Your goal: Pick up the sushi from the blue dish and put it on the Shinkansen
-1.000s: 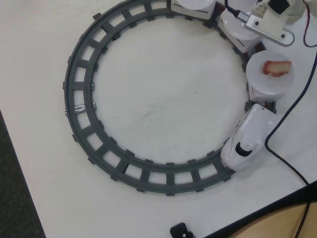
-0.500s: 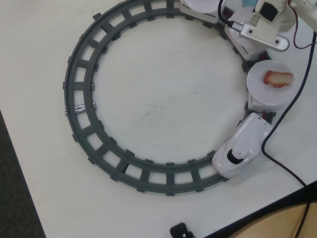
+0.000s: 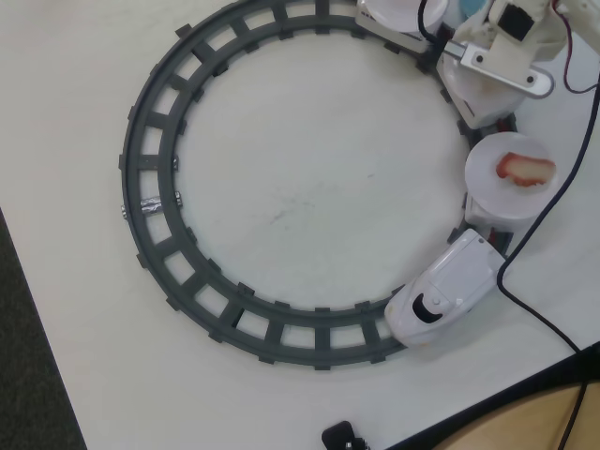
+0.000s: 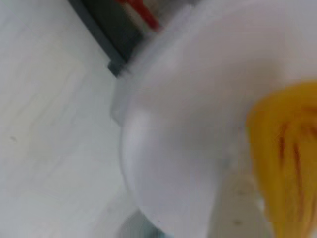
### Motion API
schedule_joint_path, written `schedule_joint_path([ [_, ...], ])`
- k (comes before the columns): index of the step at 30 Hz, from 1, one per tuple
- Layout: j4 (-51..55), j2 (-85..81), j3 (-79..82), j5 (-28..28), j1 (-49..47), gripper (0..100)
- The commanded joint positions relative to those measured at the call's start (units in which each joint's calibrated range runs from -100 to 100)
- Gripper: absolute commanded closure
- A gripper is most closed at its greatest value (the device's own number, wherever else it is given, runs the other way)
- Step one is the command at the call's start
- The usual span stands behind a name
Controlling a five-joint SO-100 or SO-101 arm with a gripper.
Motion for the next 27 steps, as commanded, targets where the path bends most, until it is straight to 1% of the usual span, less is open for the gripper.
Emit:
schedule_joint_path([
  [1, 0.9, -9.9, 0.0, -0.4, 0.0, 65],
  [5, 0.9, -19.9, -0.2, -4.1, 2.7, 64],
  [8, 0.9, -28.7, 2.2, -5.1, 3.8, 64],
  [11, 0.9, -38.2, 11.3, -5.1, 4.5, 65],
  [16, 0.9, -54.7, 35.2, -4.7, 7.2, 65],
  [20, 0.0, -68.4, 50.6, -4.5, 15.2, 65],
  [24, -1.4, -81.2, 58.0, -2.3, 24.4, 65],
  [27, -6.0, -90.2, 65.3, -2.0, 33.3, 68],
])
